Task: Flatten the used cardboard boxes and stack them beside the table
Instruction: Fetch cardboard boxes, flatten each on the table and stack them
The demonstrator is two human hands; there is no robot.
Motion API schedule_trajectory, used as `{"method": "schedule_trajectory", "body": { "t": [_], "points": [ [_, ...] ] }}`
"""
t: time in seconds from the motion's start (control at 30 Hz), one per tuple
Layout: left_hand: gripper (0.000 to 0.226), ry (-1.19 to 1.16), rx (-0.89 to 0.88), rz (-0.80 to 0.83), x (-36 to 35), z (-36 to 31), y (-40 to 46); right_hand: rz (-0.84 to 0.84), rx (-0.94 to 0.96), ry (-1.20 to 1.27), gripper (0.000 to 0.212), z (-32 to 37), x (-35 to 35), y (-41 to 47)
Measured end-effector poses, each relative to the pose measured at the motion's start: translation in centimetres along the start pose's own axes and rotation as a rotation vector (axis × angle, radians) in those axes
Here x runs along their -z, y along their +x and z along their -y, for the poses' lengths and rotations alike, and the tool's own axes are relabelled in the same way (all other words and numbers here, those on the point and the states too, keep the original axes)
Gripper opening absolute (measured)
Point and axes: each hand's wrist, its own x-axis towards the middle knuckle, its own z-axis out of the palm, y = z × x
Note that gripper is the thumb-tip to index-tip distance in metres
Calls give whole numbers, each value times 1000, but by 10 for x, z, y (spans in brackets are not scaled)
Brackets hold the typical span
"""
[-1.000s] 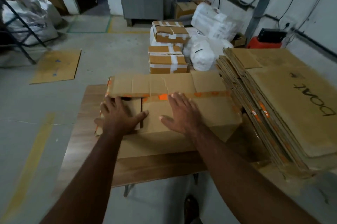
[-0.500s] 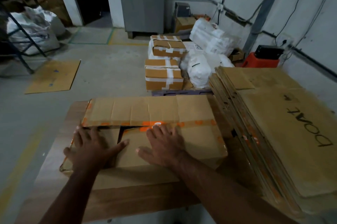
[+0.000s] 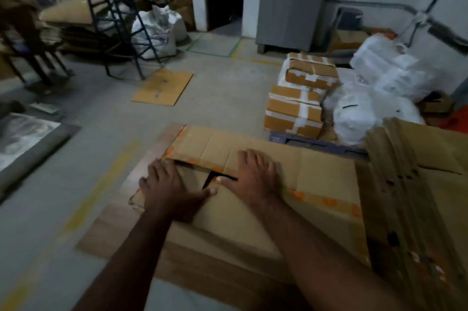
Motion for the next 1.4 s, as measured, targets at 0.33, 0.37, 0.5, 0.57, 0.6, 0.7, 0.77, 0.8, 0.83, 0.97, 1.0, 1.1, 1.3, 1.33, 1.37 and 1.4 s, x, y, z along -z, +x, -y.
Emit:
{"method": "schedule_trajectory", "body": {
  "t": [0.33,0.37,0.5,0.57,0.6,0.7,0.77,0.8,0.83,0.97,1.0,1.1,1.3,1.33,1.37,1.4],
  "points": [
    [148,26,31,36,-2,3,3,-515,38,-52,56,-2,-19,22],
    [143,35,24,39,-1,4,1,-531,28,-59,54,-1,-17,23],
    [130,102,59,23,6,-8,2,-618,25,-75,51,-3,-15,24],
    [129,144,113,-5,12,-24,10,-638,40,-62,49,-4,-14,23],
    [126,163,132,-14,14,-34,15,-635,50,-52,48,-5,-14,21],
    [115,226,143,-32,13,-65,27,-651,59,-58,47,-5,-15,19],
    [96,286,128,-22,12,-80,35,-673,63,-36,48,-7,-16,20],
    [78,308,110,-22,11,-84,39,-685,66,-26,48,-7,-17,21],
    [61,317,93,-37,12,-89,43,-700,64,-27,49,-9,-19,23],
    [28,443,-67,-103,29,-99,44,-720,46,-3,51,-17,-18,30],
    [26,467,-95,-117,36,-100,42,-714,32,8,51,-18,-16,30],
    [29,513,-147,-167,61,-91,41,-695,-25,36,53,-18,-10,31],
    [45,589,-309,-230,102,-61,47,-632,-85,102,54,-16,-4,27],
    [46,611,-328,-230,109,-56,46,-629,-93,106,55,-16,-3,27],
    [47,640,-346,-235,115,-51,46,-629,-97,108,54,-15,-3,26],
    [48,671,-361,-242,122,-44,47,-626,-97,112,53,-15,-2,25]
  ]
}}
